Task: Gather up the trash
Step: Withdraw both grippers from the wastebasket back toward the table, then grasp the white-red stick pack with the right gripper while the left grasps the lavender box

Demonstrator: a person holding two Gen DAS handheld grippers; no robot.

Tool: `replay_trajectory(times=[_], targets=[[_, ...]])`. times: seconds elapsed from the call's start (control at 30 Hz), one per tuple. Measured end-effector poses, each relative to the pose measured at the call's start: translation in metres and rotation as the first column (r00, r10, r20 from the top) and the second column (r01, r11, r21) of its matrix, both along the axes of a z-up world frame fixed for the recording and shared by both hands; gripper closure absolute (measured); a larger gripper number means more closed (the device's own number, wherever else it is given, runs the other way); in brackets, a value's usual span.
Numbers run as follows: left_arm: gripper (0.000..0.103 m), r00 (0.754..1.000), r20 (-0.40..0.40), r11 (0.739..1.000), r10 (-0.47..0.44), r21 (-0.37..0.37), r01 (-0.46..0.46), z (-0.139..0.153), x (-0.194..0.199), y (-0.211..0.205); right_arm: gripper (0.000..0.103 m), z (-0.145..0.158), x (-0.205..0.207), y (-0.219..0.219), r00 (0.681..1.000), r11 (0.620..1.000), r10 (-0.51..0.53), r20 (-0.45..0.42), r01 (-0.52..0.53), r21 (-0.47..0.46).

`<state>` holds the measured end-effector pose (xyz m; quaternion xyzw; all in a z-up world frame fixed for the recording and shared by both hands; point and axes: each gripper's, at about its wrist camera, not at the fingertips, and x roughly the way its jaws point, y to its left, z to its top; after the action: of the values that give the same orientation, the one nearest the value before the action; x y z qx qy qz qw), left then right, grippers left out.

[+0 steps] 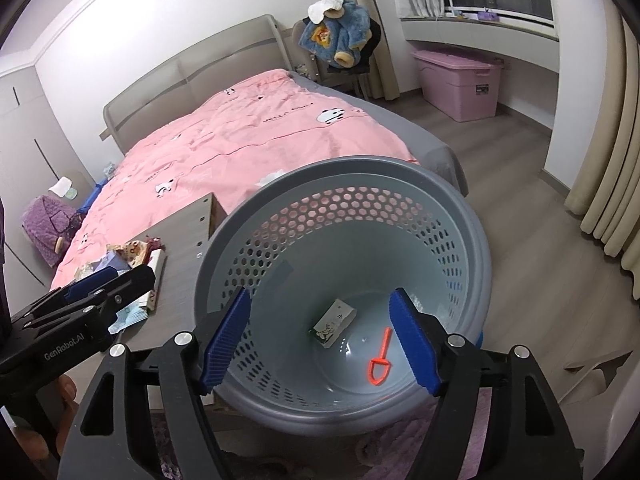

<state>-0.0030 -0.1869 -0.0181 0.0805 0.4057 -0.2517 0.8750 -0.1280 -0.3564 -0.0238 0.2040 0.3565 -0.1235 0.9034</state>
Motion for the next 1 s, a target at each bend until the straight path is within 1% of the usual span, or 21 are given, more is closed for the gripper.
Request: replay_trajectory(times=[0.3,0.47,0.67,1.0], targets=[[0.035,0.998,0.01,0.998,0.069,-0.011,-0.069,0.001,0.0,0.042,0.03,0.003,0.009,0.025,0.999,0.999,0.05,0.007,-0.05,0.014],[0.034,0.992,0.022,0.992,0.124,-0.017,-0.124,0.001,0.004,0.071,0.03,0.006,0.018,0.047,0.996,0.996,0.091,0.003,-0.091,-0.002],[0.033,0.981,0.019,0.981,0.195,-0.02,-0.195,-0.005,0.007,0.107,0.029,0.004,0.029,0.075,0.989,0.989,0.149,-0.009,-0.149,-0.019],[0.033,0.954,-0.014,0.954,0.299,-0.008,-0.299,-0.023,0.018,0.161,0.029,-0.006,0.049,0.114,0.971,0.971,0.235,-0.041,-0.237,-0.032]])
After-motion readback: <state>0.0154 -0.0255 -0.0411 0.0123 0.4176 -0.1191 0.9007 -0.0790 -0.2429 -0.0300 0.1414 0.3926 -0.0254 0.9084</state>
